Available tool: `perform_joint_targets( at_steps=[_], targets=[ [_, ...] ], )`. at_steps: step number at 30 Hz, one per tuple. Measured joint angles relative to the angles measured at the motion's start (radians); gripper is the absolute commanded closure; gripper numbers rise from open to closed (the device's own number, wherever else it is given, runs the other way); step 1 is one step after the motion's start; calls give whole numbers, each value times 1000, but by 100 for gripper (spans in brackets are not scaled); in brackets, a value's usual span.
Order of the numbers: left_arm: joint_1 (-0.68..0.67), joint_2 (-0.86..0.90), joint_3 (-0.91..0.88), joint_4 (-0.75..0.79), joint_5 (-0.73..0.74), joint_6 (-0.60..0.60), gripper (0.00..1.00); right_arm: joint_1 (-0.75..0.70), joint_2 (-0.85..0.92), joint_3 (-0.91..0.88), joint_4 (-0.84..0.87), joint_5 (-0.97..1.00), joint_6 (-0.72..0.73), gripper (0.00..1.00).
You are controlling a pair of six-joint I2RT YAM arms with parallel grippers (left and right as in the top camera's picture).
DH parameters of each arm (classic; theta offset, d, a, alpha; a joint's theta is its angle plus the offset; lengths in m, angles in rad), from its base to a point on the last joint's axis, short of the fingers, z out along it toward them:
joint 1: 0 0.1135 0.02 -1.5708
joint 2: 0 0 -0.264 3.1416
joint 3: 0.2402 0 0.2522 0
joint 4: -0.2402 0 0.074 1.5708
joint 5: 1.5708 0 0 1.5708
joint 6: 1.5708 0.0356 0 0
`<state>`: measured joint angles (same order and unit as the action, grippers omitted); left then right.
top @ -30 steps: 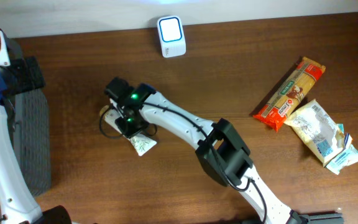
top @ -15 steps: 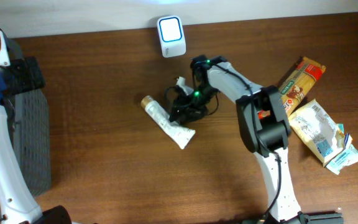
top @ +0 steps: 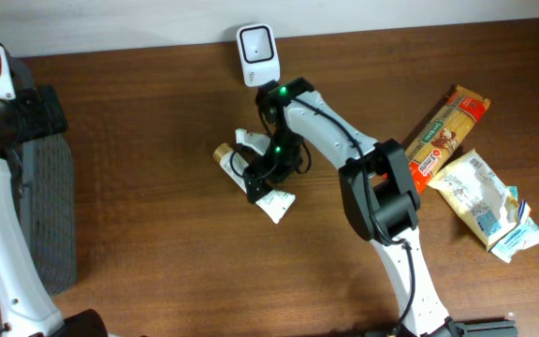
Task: Scan the item barcode
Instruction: 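Hold the shampoo tube over the barcode scanner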
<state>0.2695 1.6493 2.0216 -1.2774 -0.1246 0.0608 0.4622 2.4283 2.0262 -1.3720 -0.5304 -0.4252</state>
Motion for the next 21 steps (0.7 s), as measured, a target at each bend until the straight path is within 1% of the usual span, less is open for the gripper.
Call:
perform_joint_targets(
  at_steps=[1, 2, 3, 4, 5, 8, 12, 13, 15, 17, 18, 21],
  targets=[
    [0, 0, 0, 0, 0, 0, 1, 3, 0, -25, 36, -1, 3, 37],
    [0, 0, 0, 0, 0, 0, 1, 3, -6, -47, 84, -7, 12, 58],
    [0, 0, 0, 0, 0, 0, 1, 0, -10, -67, 113, -6, 25, 80],
    [0, 0, 0, 1, 0, 0, 1, -2, -10, -75, 117, -8, 29, 96],
    [0, 0, 0, 1, 0, 0, 1, -6, -9, -88, 120, -12, 35, 96],
    [0, 0, 0, 1, 0, 0, 1, -26, -14, -87, 119, -105, 45, 96],
    [0, 0, 0, 1, 0, 0, 1, -102, 11, -37, 116, -364, 51, 96],
    [0, 0, 0, 1, 0, 0, 1, -127, 1, -13, 76, -406, 55, 96],
    [0, 0, 0, 0, 0, 0, 1, -163, -78, -2, 58, -459, 55, 96],
    [0, 0, 0, 0, 0, 0, 1, -197, -229, 5, 53, -494, 55, 96],
    [0, 0, 0, 0, 0, 0, 1, -224, -365, 10, 53, -520, 55, 96],
    [0, 0, 0, 1, 0, 0, 1, -263, -577, 27, 63, -555, 54, 96]
  ],
)
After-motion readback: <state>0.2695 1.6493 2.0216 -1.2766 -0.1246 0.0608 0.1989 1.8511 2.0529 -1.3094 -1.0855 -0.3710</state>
